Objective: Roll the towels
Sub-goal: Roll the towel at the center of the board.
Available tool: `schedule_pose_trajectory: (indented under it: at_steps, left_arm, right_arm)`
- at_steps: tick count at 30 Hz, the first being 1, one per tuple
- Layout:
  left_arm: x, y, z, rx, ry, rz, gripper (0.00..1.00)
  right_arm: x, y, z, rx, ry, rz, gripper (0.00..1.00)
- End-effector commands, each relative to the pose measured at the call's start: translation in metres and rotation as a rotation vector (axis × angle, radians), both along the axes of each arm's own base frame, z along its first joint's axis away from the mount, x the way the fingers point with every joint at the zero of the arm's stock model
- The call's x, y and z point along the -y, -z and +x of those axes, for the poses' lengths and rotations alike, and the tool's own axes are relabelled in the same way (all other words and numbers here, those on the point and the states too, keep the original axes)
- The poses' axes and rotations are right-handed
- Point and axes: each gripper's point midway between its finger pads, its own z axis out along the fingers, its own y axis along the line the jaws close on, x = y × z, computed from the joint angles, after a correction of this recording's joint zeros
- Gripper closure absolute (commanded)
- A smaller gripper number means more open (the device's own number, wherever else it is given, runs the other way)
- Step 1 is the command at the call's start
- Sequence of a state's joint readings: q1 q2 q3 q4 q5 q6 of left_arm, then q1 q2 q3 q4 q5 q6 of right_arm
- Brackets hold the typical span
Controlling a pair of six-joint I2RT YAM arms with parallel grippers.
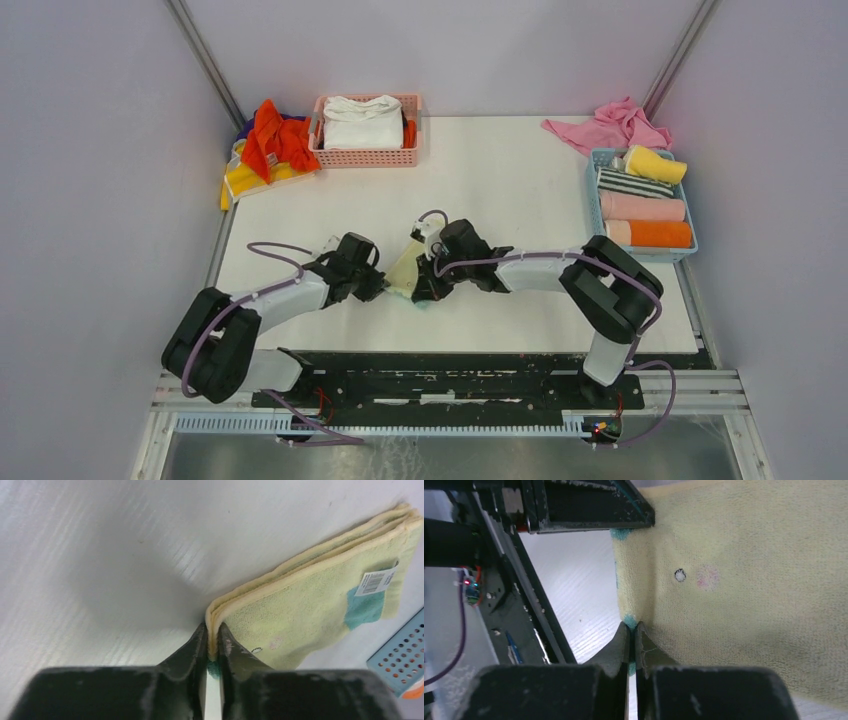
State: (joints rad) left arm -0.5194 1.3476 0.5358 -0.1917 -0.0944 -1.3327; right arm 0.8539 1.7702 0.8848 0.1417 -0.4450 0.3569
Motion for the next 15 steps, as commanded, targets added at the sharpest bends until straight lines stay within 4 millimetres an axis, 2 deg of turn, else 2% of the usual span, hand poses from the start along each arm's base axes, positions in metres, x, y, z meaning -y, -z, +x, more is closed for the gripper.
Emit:
schedule_pose_trajectory:
  at_steps: [1,5,7,11,15]
  left_arm:
    - [-0.019,-0.013,0.006,0.055,-0.007,0.086,0.74]
    - [-0.031,-0.025,0.008,0.111,-0.015,0.073,0.48]
    - [-0.038,-0.028,0.007,0.123,-0.006,0.06,0.39]
    - [-0.048,-0.031,0.002,0.144,0.035,0.033,0.35]
    - [-0.052,-0.03,-0.008,0.167,0.076,0.006,0.34]
  right_arm:
    - [-0.012,-0.024,0.0,-0.167,-0.01,0.188,0.98]
    - [-0.014,-0.025,0.004,-0.312,0.011,0.271,0.98]
    - [-0.015,-0.023,0.007,-0.382,0.024,0.303,0.98]
    - [-0.016,-0.022,0.016,-0.485,0.055,0.364,0.98]
    - [-0.01,-0.008,0.022,-0.559,0.1,0.348,0.98]
